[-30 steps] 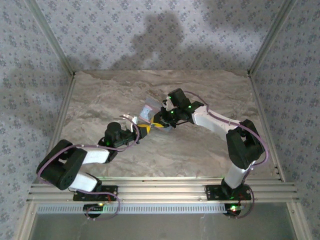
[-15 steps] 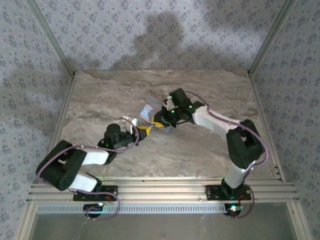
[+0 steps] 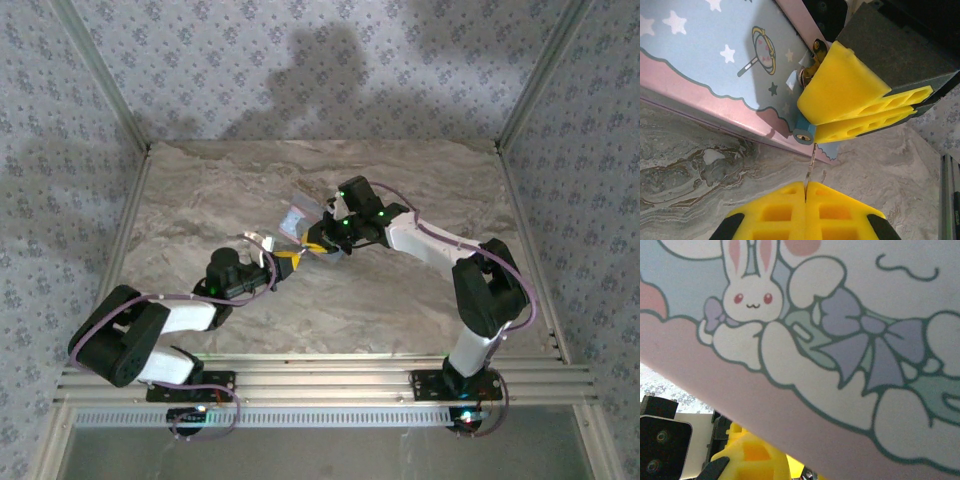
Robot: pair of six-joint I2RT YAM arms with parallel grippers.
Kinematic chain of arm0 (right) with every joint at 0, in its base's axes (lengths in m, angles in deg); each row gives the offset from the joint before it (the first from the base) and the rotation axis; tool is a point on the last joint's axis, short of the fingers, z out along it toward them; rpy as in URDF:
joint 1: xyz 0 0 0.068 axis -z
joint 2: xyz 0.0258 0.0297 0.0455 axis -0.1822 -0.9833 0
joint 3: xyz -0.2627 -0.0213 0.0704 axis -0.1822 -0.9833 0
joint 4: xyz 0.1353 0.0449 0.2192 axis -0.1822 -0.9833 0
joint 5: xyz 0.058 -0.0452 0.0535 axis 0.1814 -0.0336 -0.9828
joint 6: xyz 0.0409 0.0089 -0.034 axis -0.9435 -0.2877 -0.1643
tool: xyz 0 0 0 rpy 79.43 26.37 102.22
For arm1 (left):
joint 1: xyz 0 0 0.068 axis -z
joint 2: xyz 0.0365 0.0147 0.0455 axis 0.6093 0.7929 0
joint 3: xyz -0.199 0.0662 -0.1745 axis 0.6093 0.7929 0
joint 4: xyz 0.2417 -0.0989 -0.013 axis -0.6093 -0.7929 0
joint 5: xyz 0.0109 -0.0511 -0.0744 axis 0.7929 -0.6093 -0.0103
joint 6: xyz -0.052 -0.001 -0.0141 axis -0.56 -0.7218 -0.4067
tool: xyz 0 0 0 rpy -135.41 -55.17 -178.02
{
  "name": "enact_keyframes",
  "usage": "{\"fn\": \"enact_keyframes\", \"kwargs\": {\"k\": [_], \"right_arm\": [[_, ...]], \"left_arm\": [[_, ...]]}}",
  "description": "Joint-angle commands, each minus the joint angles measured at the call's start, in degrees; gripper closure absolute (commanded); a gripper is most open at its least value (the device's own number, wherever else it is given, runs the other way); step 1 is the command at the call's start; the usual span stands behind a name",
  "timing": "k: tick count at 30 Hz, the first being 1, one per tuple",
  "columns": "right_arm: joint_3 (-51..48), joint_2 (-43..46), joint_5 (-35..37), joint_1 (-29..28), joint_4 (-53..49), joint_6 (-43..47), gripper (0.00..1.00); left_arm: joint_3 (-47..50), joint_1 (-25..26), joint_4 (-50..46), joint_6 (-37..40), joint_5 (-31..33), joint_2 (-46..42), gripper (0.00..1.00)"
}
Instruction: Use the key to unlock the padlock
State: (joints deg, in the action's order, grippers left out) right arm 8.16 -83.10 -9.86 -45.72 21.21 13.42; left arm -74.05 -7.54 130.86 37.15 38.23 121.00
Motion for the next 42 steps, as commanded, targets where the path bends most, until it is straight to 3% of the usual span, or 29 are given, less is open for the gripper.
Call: {"fn": "enact_keyframes", "kwargs": {"k": [1, 42], "right_arm": [[0.03, 1.20, -1.41, 0.09, 2.07, -0.43, 1.00], [0.64, -0.05, -1.50, -0.48, 2.20, -0.38, 1.00]], "left_arm": [[-1.26, -0.33, 0.83, 0.52, 0.16, 0.81, 1.00], [-1.70, -1.13, 3.63, -0.81, -1.06, 1.51, 1.00]]}}
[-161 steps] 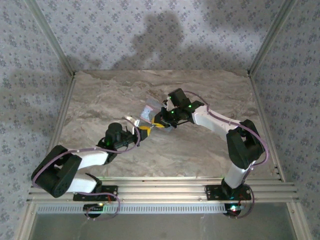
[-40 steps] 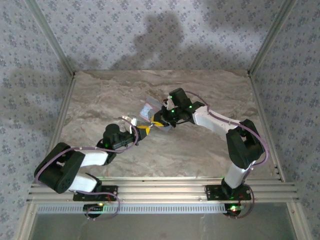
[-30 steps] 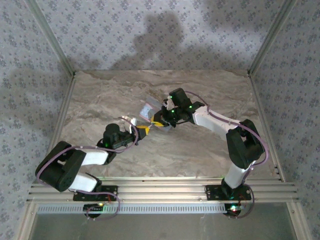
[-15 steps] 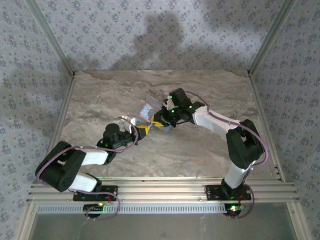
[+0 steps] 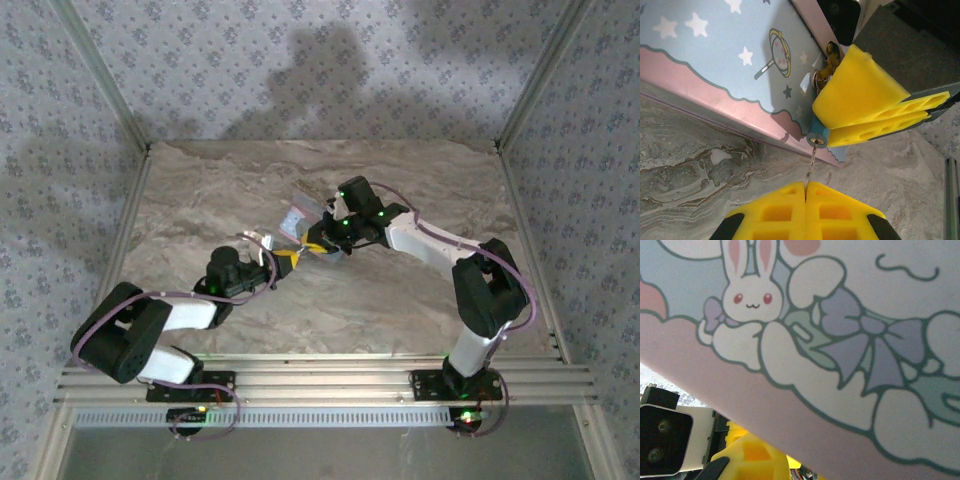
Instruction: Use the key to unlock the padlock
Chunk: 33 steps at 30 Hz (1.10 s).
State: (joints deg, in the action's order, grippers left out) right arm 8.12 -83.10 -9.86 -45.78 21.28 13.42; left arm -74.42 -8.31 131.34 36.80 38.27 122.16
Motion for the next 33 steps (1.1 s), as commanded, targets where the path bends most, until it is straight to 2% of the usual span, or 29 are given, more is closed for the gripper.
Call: {"fn": "enact_keyframes", "kwargs": {"k": [1, 22, 33], "right_arm": [[0.67, -0.05, -1.50, -0.44, 2.14, -0.40, 1.00], [0.69, -0.18, -1.50, -0.75, 2.24, -0.36, 1.00], [2.51, 0.12, -1.55, -0.22, -1.04, 1.52, 1.00]], "left_arm": [[-1.35, -0.34, 3.13, -0.46, -1.07, 0.38, 1.00], [-2.21, -0.25, 4.33, -0.83, -2.33, 2.11, 1.00], [-2.78, -0.11, -0.92, 0.81, -3.07, 0.07, 1.00]]}}
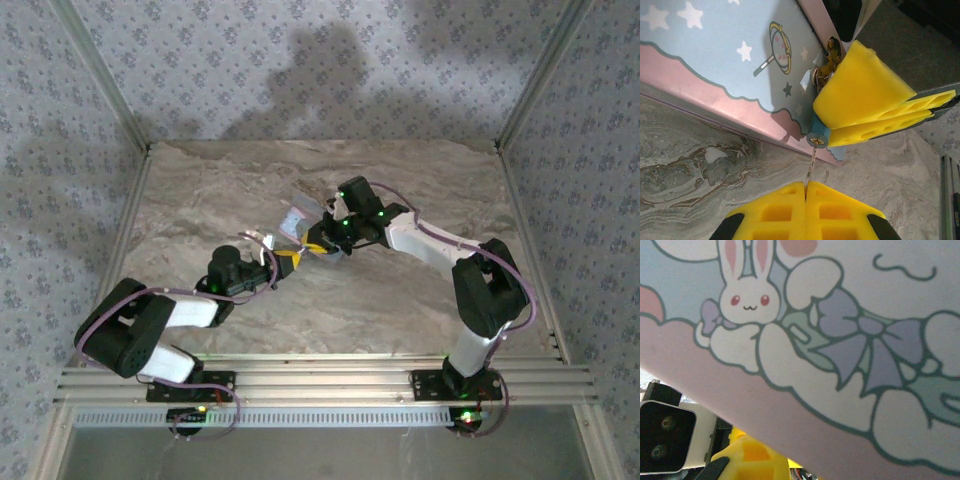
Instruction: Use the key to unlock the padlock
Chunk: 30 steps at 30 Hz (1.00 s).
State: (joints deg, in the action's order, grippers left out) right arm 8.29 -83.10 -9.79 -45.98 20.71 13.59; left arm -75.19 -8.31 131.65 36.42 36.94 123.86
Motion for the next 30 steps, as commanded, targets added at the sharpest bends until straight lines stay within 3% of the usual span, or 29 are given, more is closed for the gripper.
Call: {"fn": "enact_keyframes", "kwargs": {"k": [1, 30], "right_arm": [[2.48, 0.13, -1.66, -0.01, -0.79, 1.59, 1.00], [5.61, -1.97, -1.79, -2.03, -7.58, 7.04, 1.00]], "left_arm": [[-2.35, -0.13, -2.09, 1.39, -2.03, -1.94, 1.00], [-8.74, -3.21, 1.58, -6.31, -13.51, 3.10, 1.00]]}}
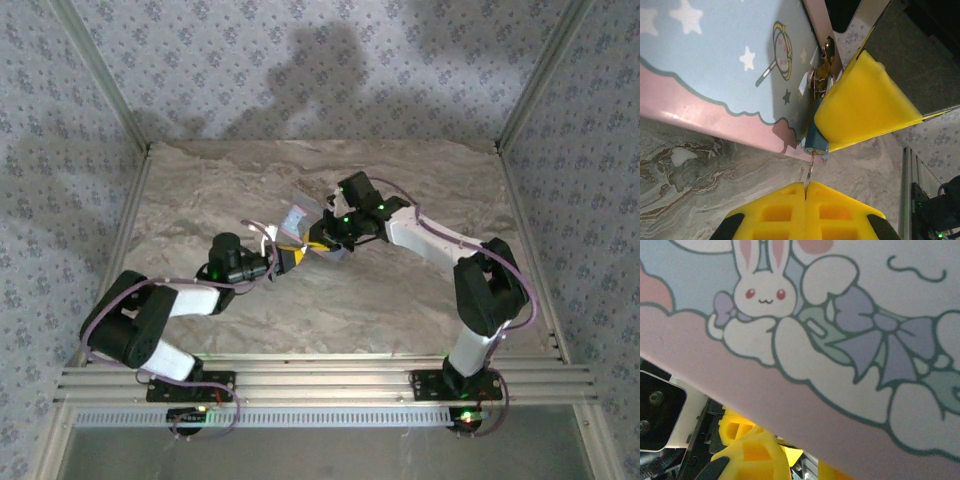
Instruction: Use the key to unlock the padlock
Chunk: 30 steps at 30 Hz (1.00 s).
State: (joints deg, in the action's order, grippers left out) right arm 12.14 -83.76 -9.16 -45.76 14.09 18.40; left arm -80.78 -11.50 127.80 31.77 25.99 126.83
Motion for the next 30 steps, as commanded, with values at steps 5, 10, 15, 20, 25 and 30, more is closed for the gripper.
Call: {"fn": "enact_keyframes", "kwargs": {"k": [5, 10, 15, 20, 25, 30], "right_arm": [[1.67, -1.94, -2.58, -2.89, -1.47, 3.39, 1.00], [2.74, -2.54, -0.70, -3.43, -6.16, 7.16, 1.00], [1.75, -2.73, 0.09, -3.60, -7.39, 8.82, 1.00], [1.62, -3.34, -0.53, -3.90, -7.07, 9.11, 1.00], [2.46, -3.79, 2.34, -4.52, -9.49, 8.84, 1.00], [1.13, -3.30, 1.91, -4.63, -7.18, 7.05, 1.00]], "left_arm": [[-2.88, -1.73, 9.58, -4.44, -3.93, 2.16, 1.00], [-3.41, -2.77, 13.18, -6.79, -7.15, 3.56, 1.00], [-3.99, -3.37, 14.20, -8.09, -9.17, 3.39, 1.00], [-4.29, -2.82, 10.61, -5.06, -7.38, 2.68, 1.00], [-5.07, 1.29, -2.55, 4.73, 1.42, -2.55, 1.00], [-4.65, 2.51, -4.52, 6.00, 5.19, -5.26, 1.00]]}}
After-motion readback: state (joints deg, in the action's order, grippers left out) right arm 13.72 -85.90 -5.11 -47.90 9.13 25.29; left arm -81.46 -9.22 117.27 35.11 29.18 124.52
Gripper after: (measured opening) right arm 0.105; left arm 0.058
